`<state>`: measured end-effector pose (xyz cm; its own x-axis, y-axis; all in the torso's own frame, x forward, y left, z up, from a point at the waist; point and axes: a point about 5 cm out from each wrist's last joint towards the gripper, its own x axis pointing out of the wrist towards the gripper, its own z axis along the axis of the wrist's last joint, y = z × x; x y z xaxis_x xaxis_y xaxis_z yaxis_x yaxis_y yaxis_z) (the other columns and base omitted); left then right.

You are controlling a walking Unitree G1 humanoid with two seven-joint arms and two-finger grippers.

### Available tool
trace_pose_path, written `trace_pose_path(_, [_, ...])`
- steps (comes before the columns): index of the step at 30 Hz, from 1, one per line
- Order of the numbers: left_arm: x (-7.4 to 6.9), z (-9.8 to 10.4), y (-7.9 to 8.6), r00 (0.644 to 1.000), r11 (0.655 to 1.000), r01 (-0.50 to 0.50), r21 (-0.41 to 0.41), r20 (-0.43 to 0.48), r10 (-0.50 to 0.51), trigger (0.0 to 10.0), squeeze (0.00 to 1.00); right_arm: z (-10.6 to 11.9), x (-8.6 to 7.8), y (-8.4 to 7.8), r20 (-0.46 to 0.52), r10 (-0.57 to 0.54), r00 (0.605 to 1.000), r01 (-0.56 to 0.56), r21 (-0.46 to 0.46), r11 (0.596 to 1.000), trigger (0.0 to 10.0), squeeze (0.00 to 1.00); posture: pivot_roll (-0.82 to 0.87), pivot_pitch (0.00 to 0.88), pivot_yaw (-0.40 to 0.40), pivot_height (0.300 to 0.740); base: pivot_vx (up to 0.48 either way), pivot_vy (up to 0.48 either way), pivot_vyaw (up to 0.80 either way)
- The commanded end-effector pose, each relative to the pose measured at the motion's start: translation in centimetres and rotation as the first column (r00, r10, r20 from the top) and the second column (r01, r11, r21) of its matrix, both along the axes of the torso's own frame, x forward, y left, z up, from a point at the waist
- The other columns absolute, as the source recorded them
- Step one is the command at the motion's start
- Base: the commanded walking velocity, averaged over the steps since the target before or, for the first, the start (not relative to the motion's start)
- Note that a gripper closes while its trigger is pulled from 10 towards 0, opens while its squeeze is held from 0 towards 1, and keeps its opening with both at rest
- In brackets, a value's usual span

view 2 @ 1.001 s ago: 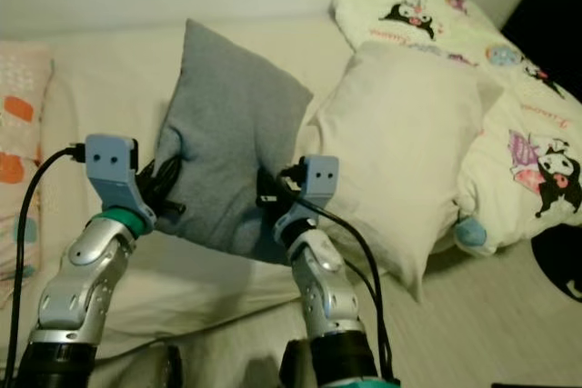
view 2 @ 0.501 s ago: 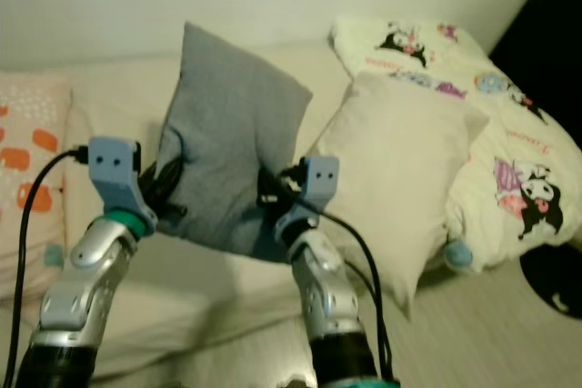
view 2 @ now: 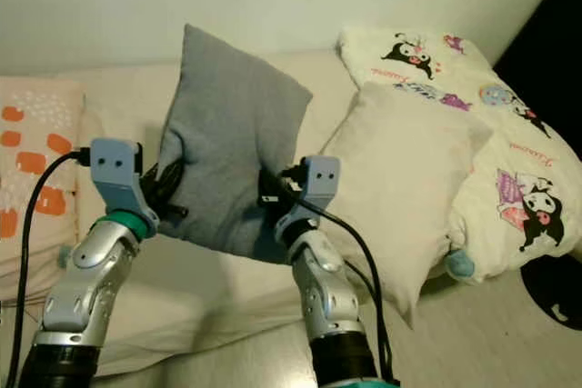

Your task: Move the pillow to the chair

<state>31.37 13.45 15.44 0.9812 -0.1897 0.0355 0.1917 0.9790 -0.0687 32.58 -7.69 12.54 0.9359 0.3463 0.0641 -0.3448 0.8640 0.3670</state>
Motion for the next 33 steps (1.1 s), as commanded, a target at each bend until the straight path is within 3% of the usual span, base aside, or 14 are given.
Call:
trace_pose_path(1, [0.3,0.3,-0.9,1.0,1.0,0.016,0.002,-0.004,-0.016,10.0,0.0,0.0,0.0,0.6,0.001,0.005,1.0,-0.005,-0.004,1.0,10.0,0.0,0.07,0.008,-0.008,0.74,0.0,0.0,0.0])
trace_pose_path(9, [0.7,0.8,-1.0,1.0,0.999,0.026,0.018,-0.005,-0.026,10.0,0.0,0.0,0.1,0.2,0.004,-0.027,1.0,0.027,-0.005,1.0,10.0,0.0,0.07,0.008,-0.007,0.74,0.0,0.0,0.0])
trace_pose_path(13, [1.0,1.3,-1.5,0.998,0.998,0.059,-0.038,-0.03,-0.06,10.0,0.0,0.1,0.2,0.3,0.011,-0.032,0.999,0.032,-0.008,0.999,10.0,0.0,0.07,0.01,0.006,0.74,0.0,0.0,0.0])
trace_pose_path(16, [1.0,1.4,-1.4,0.999,0.998,0.05,0.027,-0.001,-0.05,10.0,0.0,0.2,0.2,0.3,0.017,-0.045,0.999,0.045,-0.011,0.999,10.0,0.0,0.07,0.01,0.009,0.74,0.0,0.0,0.0])
trace_pose_path(30, [1.5,2.4,-1.7,0.998,0.995,0.051,0.082,0.035,-0.054,10.0,0.0,0.0,0.2,-0.2,0.026,-0.068,0.997,0.069,-0.036,0.997,10.0,0.0,0.07,0.009,0.018,0.74,0.0,0.0,-0.8])
trace_pose_path(33, [2.5,4.7,-2.1,0.997,0.99,0.034,0.138,0.061,-0.042,10.0,0.0,-0.1,0.3,-0.6,0.033,-0.078,0.996,0.079,-0.051,0.996,10.0,0.0,0.14,0.002,0.052,0.74,0.0,0.0,-0.8])
